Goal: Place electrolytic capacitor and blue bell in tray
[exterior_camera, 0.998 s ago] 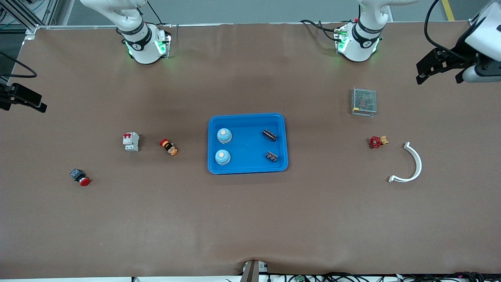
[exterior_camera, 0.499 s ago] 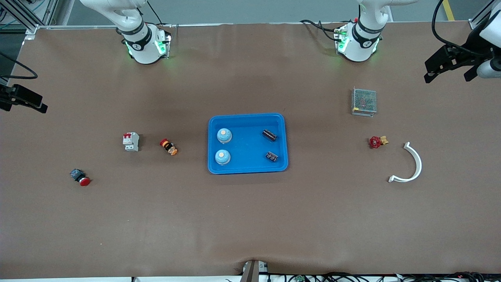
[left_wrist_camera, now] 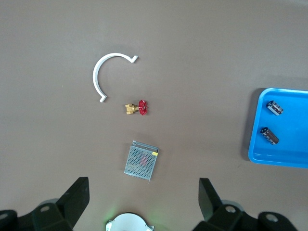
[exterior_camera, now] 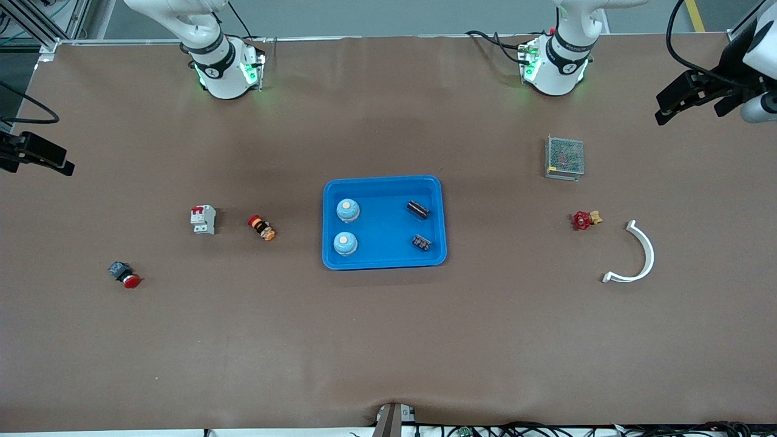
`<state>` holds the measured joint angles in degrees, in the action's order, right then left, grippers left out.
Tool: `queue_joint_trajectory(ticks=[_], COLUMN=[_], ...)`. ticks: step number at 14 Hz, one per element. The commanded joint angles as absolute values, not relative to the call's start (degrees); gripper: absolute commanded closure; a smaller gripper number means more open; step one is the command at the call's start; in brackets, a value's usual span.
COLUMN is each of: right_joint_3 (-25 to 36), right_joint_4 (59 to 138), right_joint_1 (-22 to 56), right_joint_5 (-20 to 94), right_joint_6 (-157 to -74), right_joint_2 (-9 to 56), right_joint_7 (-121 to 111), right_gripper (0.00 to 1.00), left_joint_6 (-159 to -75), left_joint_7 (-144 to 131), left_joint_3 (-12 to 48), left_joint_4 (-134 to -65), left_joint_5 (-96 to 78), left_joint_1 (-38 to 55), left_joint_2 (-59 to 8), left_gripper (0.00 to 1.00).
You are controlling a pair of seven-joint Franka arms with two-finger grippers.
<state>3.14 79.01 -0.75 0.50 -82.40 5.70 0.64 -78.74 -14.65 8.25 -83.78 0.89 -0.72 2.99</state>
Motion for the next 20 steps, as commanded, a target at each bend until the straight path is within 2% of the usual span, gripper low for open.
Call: queue_joint_trajectory(ticks=[1, 4, 8, 14, 20], right_joint_3=[3.52, 3.52, 3.52, 3.52, 3.52], right_joint_4=[79.36, 79.37, 79.37, 79.37, 79.37], right_joint_1=[-0.35, -0.35, -0.44, -0.18, -0.26], right_joint_5=[0.0, 0.09, 0.09, 0.7, 0.7], right_joint_6=[-82.35, -82.44, -82.53, -83.14, -83.41], right_joint_2=[5.36, 5.36, 5.36, 5.36, 5.36], right_joint_7=[0.62, 0.53, 0.53, 0.88, 0.79], right_gripper=[0.0, 0.0, 0.0, 0.0, 0.0], left_joint_6=[-78.13, -79.88, -88.41, -88.33, -87.63], left_joint_7=[-11.37, -4.92, -3.43, 1.47, 2.81], left_joint_3=[8.35, 8.26, 8.53, 8.26, 8.26], left_joint_4=[-84.98, -87.18, -95.35, -91.5, -91.23], left_joint_5=[0.97, 1.49, 1.5, 1.58, 1.15], left_joint_1=[-0.97, -0.97, -1.14, -2.98, -3.08], left_joint_2=[2.55, 2.37, 5.44, 4.48, 4.04], left_gripper=[0.0, 0.0, 0.0, 0.0, 0.0])
